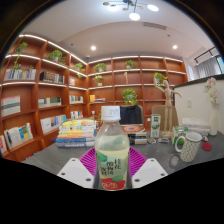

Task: Pour water

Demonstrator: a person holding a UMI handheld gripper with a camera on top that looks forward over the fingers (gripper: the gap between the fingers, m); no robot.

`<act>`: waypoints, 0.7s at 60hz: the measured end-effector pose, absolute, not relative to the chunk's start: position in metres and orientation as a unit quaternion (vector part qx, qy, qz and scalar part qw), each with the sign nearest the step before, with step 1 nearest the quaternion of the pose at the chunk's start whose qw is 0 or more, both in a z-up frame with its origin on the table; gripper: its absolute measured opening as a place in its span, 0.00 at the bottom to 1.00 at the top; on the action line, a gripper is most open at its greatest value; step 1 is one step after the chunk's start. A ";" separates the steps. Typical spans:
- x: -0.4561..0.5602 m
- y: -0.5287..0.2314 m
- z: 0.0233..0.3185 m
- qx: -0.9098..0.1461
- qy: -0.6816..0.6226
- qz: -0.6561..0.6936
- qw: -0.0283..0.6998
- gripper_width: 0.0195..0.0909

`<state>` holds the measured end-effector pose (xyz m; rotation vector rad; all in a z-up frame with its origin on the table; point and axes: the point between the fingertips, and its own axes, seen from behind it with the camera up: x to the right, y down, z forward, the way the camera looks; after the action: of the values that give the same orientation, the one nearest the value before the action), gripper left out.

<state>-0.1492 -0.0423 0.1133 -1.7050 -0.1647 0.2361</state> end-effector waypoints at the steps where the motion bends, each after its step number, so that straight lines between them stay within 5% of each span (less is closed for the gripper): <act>1: -0.149 -0.042 0.114 -0.749 -0.070 0.106 0.650 0.24; 17: -0.124 -0.034 0.113 -0.766 -0.013 0.124 0.631 0.24; 42: -0.018 0.023 0.137 -0.644 0.367 0.411 0.531 0.24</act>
<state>-0.0176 0.0233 0.1365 -1.5357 0.8752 0.9802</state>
